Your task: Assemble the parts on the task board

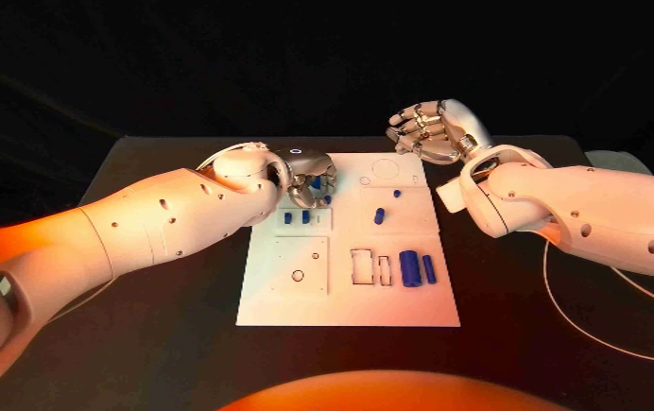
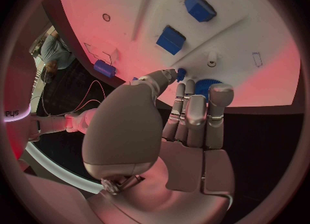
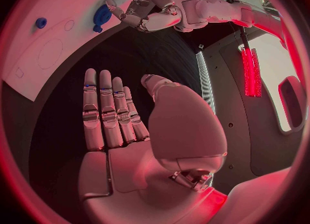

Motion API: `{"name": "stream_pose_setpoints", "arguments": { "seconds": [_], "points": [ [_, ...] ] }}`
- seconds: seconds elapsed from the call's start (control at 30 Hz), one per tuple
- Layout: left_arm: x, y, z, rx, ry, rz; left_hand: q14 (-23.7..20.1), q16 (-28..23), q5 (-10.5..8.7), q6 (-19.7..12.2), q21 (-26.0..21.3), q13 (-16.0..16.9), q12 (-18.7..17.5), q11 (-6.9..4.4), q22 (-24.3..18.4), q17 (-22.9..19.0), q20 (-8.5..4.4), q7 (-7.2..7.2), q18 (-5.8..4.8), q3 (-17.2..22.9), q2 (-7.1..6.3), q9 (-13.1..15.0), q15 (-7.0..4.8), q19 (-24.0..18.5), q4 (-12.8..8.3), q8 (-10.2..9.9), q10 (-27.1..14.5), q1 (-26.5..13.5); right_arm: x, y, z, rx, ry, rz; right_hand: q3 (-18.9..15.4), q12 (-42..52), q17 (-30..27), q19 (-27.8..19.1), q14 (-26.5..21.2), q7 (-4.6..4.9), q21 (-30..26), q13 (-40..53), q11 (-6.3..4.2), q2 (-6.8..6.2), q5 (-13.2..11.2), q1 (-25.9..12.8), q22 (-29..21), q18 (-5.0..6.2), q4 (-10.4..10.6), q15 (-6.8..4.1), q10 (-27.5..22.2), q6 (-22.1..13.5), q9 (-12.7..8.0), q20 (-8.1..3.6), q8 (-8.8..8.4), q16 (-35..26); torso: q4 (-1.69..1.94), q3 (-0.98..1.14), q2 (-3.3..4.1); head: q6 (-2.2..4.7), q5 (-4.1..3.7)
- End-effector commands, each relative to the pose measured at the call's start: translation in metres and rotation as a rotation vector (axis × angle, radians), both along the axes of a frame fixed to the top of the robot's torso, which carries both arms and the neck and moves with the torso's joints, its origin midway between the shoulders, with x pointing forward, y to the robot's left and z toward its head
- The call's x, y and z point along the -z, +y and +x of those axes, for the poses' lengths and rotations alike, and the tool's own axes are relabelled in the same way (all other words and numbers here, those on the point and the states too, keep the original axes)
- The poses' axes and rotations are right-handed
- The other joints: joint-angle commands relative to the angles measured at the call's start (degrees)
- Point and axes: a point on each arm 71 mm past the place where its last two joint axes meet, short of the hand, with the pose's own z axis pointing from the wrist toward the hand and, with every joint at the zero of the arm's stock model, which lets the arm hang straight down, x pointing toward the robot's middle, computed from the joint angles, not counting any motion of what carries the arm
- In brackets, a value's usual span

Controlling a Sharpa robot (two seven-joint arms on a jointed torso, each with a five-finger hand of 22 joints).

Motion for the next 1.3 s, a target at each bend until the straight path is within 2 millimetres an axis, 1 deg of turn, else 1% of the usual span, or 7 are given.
{"name": "stream_pose_setpoints", "arguments": {
  "seconds": [0.03, 0.53, 0.77, 0.83, 0.97, 1.13, 1.3],
  "points": [
    [0.005, -0.002, -0.001, 0.01, 0.01, 0.027, 0.55, 0.41, -0.24, 0.67, 0.58, -0.18, -0.43, 0.02, 0.55, 0.22, -0.06, -0.07, -1.15, 0.49, 0.37, -0.11, -0.11, 0.43, -0.16, -0.23, 0.64, 0.46, -0.001, 0.003, -0.001, -0.021, -0.006, -0.003, -0.11, -0.31, -0.05, -0.52, -0.38, 1.31, -0.14, -0.05, 0.23, 0.19, 0.36, 0.35, -0.09, 0.79, -0.33, 0.13, -0.06, -0.33, -0.07, -0.02, -0.23, -0.34, -0.01, -0.02, 0.0, -0.07, -0.09],
    [0.011, -0.007, -0.002, 0.007, 0.02, 0.03, 1.68, 1.26, -0.91, 0.99, 2.65, -0.91, -1.34, -0.13, 3.55, 1.08, -0.23, -0.09, -1.67, 1.5, 0.77, -0.57, -0.28, 2.05, -0.69, -0.75, 1.65, 0.4, -0.001, 0.003, -0.001, -0.023, -0.006, -0.003, -0.15, -0.29, -0.13, -0.52, -0.36, 1.32, -0.13, -0.19, 0.25, 0.18, 0.49, 0.3, -0.25, 0.79, -0.26, 0.15, -0.04, -0.33, -0.11, 0.0, -0.22, -0.4, 0.05, 0.01, 0.0, -0.15, -0.36],
    [0.015, -0.007, -0.002, -0.011, 0.037, 0.052, 2.75, 2.05, -1.98, 2.24, 4.93, -1.12, -1.46, -0.5, 6.85, 1.89, -0.6, -0.11, -2.25, 2.87, 1.87, -0.77, -0.62, 3.87, -1.77, -0.72, 3.58, 0.96, -0.001, 0.004, -0.001, -0.025, -0.005, -0.003, -0.15, -0.29, -0.13, -0.52, -0.36, 1.32, -0.13, -0.19, 0.25, 0.18, 0.49, 0.3, -0.25, 0.79, -0.26, 0.15, -0.04, -0.33, -0.11, 0.0, -0.22, -0.4, 0.03, 0.01, -0.03, -0.24, -0.38],
    [0.016, -0.007, -0.002, -0.014, 0.041, 0.056, 3.28, 2.42, -2.92, 3.42, 6.13, -1.01, -1.29, -0.83, 8.72, 2.41, -0.84, -0.32, -2.59, 3.68, 2.63, -0.73, -0.93, 4.87, -2.55, -0.44, 4.94, 1.45, -0.001, 0.004, -0.001, -0.026, -0.005, -0.003, -0.15, -0.29, -0.13, -0.52, -0.36, 1.32, -0.13, -0.19, 0.25, 0.18, 0.49, 0.3, -0.25, 0.79, -0.26, 0.15, -0.04, -0.33, -0.11, 0.0, -0.22, -0.4, 0.0, 0.01, -0.04, -0.3, -0.4],
    [0.018, -0.007, -0.001, -0.021, 0.047, 0.064, 3.56, 2.52, -4.57, 4.47, 7.05, -1.01, -1.66, -1.06, 9.95, 2.08, -1.09, -0.45, -2.81, 5.51, 3.71, -0.94, -1.21, 5.38, -4.23, -0.64, 6.16, 2.35, 0.0, 0.004, 0.0, -0.026, -0.005, -0.003, -0.15, -0.29, -0.13, -0.52, -0.36, 1.32, -0.13, -0.19, 0.25, 0.18, 0.49, 0.3, -0.25, 0.79, -0.26, 0.15, -0.04, -0.33, -0.11, 0.0, -0.22, -0.4, -0.03, 0.02, -0.06, -0.34, -0.42],
    [0.02, -0.007, -0.001, -0.028, 0.05, 0.067, 3.77, 2.69, -4.83, 5.09, 7.7, -0.96, -1.87, -1.1, 10.93, 2.18, -1.1, -0.47, -2.99, 6.45, 4.05, -1.07, -1.25, 5.75, -5.06, -0.81, 6.88, 2.28, -0.001, 0.004, -0.001, -0.027, -0.005, -0.002, -0.15, -0.27, -0.17, -0.51, -0.33, 1.31, -0.12, -0.26, 0.24, 0.21, 0.54, 0.28, -0.34, 0.79, -0.23, 0.15, -0.01, -0.28, -0.13, 0.0, -0.19, -0.43, -0.04, 0.03, -0.03, -0.47, -0.52],
    [0.019, -0.006, 0.0, -0.027, 0.034, 0.048, 3.83, 2.7, -5.0, 5.77, 7.97, -0.96, -2.21, -1.2, 11.28, 1.88, -1.12, -0.5, -3.04, 6.75, 4.02, -1.1, -1.31, 5.86, -5.38, -0.89, 7.62, 1.63, -0.001, 0.004, -0.001, -0.027, -0.006, -0.003, -0.15, -0.26, -0.18, -0.5, -0.31, 1.3, -0.12, -0.29, 0.24, 0.23, 0.56, 0.26, -0.38, 0.79, -0.2, 0.14, 0.01, -0.25, -0.13, 0.0, -0.17, -0.43, 0.05, 0.02, -0.05, -0.37, -0.65]
  ]
}}
